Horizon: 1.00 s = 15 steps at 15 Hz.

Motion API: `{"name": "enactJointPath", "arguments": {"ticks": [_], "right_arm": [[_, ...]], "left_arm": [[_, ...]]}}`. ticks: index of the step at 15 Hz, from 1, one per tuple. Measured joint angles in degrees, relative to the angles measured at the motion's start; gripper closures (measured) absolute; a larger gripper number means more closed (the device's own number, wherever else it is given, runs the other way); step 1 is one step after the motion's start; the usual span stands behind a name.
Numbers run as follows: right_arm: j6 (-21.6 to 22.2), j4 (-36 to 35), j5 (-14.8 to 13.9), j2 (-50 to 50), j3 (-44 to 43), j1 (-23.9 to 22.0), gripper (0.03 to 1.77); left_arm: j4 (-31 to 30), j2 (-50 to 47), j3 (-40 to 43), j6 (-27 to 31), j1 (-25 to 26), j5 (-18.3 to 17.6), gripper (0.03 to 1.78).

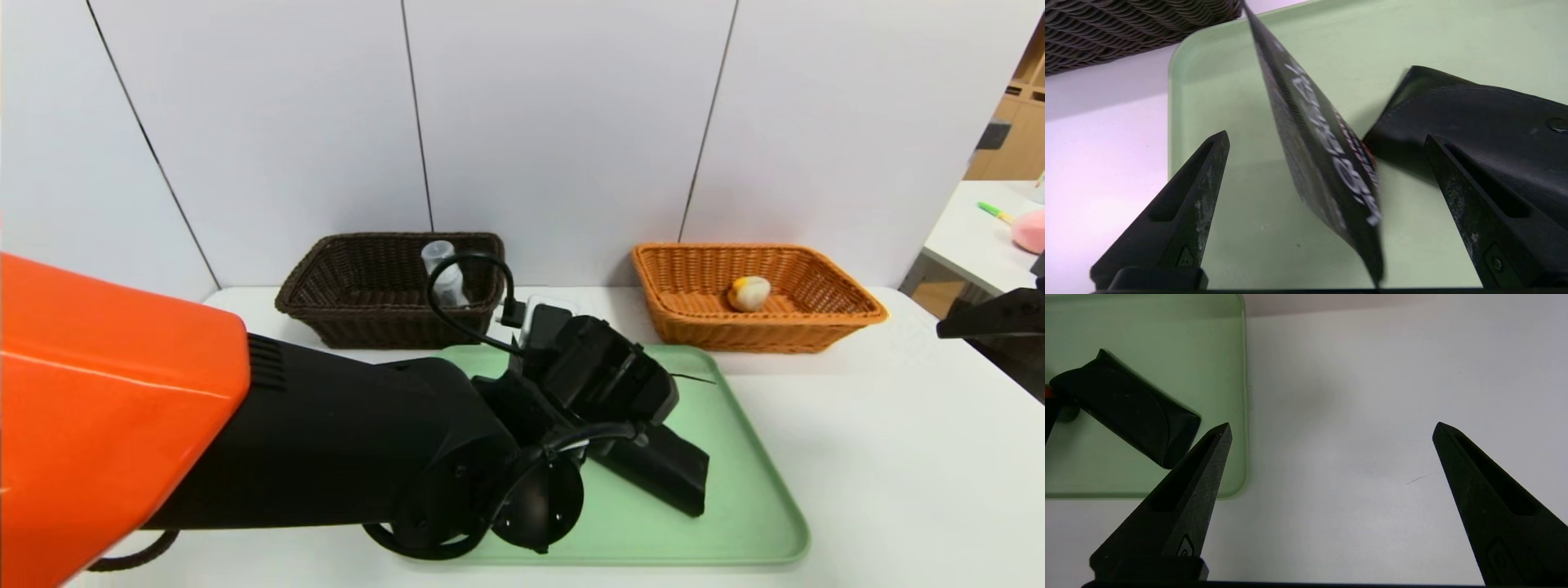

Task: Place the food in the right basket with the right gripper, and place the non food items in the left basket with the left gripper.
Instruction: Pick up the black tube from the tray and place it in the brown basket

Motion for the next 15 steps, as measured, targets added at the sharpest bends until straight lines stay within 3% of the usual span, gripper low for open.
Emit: {"name": "enactJointPath", "arguments": {"ticks": [15], "right_arm": [[-0.2,-1.2,1.0,-0.4,0.8,0.7,0.11]], "left_arm": [[0.0,1.5,0.0,1.4,2.1,0.9,0.12]]}}
